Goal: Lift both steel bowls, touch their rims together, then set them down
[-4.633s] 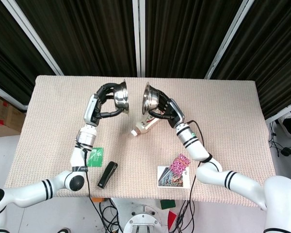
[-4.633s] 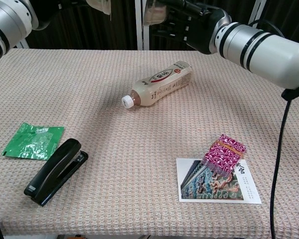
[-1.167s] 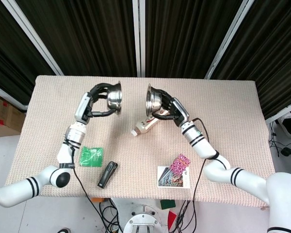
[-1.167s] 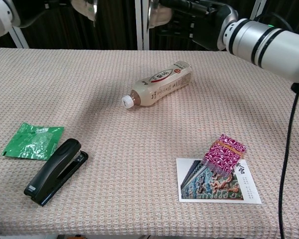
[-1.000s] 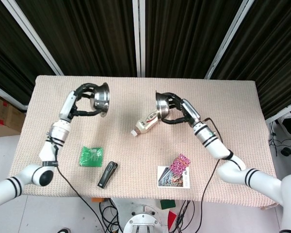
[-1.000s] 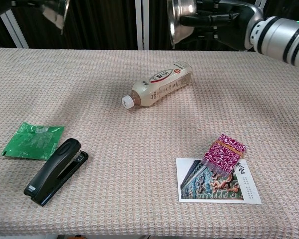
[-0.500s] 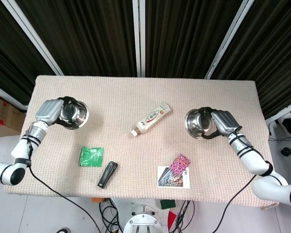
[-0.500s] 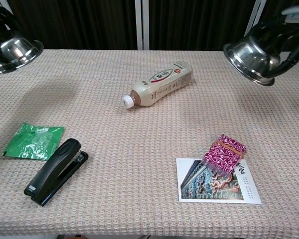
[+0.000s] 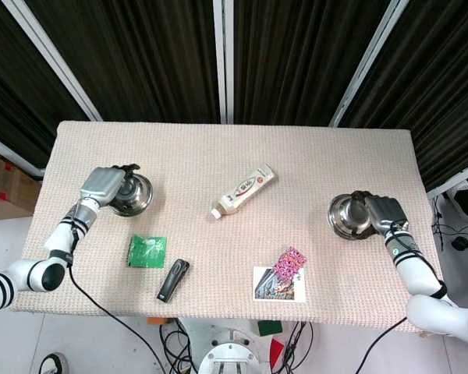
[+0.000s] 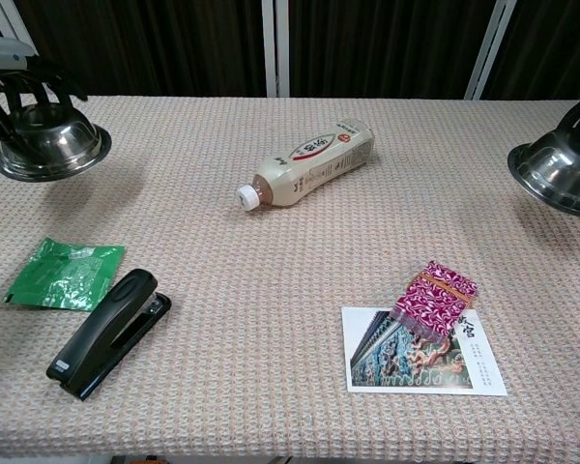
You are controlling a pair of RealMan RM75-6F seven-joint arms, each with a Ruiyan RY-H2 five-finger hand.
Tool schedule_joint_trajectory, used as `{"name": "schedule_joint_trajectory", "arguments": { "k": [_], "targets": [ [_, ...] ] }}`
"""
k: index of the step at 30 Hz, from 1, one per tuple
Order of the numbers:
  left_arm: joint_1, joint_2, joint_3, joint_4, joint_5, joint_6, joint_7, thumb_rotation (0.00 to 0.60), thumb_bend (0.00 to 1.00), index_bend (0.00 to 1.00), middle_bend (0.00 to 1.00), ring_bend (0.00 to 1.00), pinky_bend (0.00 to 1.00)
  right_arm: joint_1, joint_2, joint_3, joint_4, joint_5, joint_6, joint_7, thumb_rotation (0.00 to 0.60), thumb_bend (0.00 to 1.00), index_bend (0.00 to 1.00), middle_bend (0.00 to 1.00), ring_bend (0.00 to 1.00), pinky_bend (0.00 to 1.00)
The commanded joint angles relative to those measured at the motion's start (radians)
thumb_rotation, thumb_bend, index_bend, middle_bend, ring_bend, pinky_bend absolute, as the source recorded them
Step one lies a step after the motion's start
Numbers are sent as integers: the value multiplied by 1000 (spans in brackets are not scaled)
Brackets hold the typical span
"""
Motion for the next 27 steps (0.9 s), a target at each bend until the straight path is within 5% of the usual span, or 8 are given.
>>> {"name": "schedule_joint_trajectory", "arguments": {
  "k": [1, 11, 13, 16, 21, 27],
  "targets": [
    [15, -6, -12, -4, 33, 29, -46, 600, 0, 0, 2, 2, 208, -16, 3, 13, 9, -21, -44, 54, 600, 0, 0, 1, 0, 96],
    [64, -18, -13, 7, 117, 141, -75, 599, 0, 0, 0, 0, 146, -64, 3, 43, 10, -110, -23, 142, 600, 0, 0, 0, 0, 67],
    [94, -10, -14, -15, 141, 209, -77, 545, 0, 0, 0, 0, 123, -88, 9, 48, -8, -143, 21, 155, 600, 0, 0, 0, 0, 39],
    [178, -2, -16, -66, 195, 391, -92, 444, 0, 0, 0, 0, 106, -160, -4, 45, -47, -233, 198, 146, 600, 0, 0, 0, 0, 12],
    [361, -14, 45, -155, 295, 706, -54, 436, 0, 0, 0, 0, 104, -340, -117, -22, -52, -431, 582, 64, 600, 0, 0, 0, 0, 0],
    [537, -89, 145, -211, 370, 922, 35, 439, 0, 0, 14, 0, 95, -503, -194, -99, -20, -496, 759, 16, 600, 0, 0, 0, 0, 0]
  ]
}}
